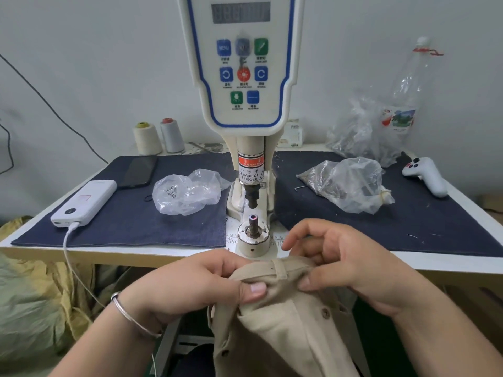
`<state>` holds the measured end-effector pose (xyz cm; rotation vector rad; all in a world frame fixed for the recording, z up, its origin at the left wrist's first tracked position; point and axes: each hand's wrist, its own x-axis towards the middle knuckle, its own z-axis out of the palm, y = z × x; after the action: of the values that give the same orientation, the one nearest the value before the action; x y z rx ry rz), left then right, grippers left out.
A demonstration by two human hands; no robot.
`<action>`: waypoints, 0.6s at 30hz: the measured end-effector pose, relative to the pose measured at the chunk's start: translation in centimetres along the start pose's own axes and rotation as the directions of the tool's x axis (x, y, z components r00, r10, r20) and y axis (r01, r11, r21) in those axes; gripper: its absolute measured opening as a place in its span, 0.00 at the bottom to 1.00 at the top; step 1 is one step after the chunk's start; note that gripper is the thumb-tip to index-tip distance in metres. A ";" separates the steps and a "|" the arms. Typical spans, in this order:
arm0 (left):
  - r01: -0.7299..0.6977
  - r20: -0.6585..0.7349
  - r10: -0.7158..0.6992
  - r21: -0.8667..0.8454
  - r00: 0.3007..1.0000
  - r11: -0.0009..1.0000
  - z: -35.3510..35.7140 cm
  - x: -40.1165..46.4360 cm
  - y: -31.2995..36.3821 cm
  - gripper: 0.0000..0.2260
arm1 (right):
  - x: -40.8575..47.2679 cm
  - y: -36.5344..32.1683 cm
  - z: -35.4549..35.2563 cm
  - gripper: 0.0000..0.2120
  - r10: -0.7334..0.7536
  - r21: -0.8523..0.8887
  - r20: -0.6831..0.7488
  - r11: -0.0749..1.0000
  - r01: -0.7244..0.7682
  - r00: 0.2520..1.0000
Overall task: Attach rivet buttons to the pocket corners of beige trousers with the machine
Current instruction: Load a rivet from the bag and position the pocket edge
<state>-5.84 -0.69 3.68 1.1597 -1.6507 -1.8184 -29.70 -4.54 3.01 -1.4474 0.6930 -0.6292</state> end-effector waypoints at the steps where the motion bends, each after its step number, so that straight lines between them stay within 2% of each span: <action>1: 0.002 -0.001 -0.002 0.011 1.000 1.000 -0.1 0.0 0.2 0.10 | 0.4 0.2 0.6 0.16 -0.039 -0.021 -0.057 0.999 0.038 0.998; 4: 0.007 -0.015 -0.006 0.040 1.000 0.999 -0.5 0.0 0.4 0.10 | 1.2 0.5 1.6 0.12 -0.167 -0.186 -0.205 0.974 0.129 0.964; 7: 0.008 -0.091 -0.011 -0.032 0.996 0.999 -0.7 0.1 -0.1 0.12 | 1.7 0.6 0.1 0.10 -0.262 -0.411 -0.327 0.904 0.113 0.908; 9: -0.015 -0.145 0.003 -0.085 0.989 0.996 -0.9 0.2 -0.6 0.13 | 2.1 0.9 -2.0 0.08 -0.284 -0.504 -0.490 0.864 -0.002 0.824; 10: -0.023 -0.164 0.005 -0.111 0.987 0.994 -0.9 0.3 -0.8 0.15 | 2.3 1.1 -3.4 0.07 -0.314 -0.566 -0.574 0.820 -0.088 0.756; 13: -0.022 -0.197 -0.011 -0.166 0.980 0.986 -0.8 0.5 -1.3 0.20 | 3.2 1.3 -7.5 0.06 -0.451 -0.700 -0.693 0.606 -0.378 0.562; 15: -0.021 -0.231 -0.021 -0.178 0.973 0.984 -0.7 0.7 -1.5 0.25 | 3.8 1.0 -9.8 0.10 -0.505 -0.720 -0.694 0.499 -0.483 0.513; 18: -0.045 -0.286 -0.014 -0.197 0.958 0.979 -1.0 0.8 -1.7 0.23 | 4.9 0.4 -12.2 0.13 -0.471 -0.704 -0.703 0.357 -0.614 0.533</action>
<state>-5.12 -1.60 1.89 1.2467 -1.2778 -1.6707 -35.62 -16.23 2.39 -2.1011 2.3052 -0.9266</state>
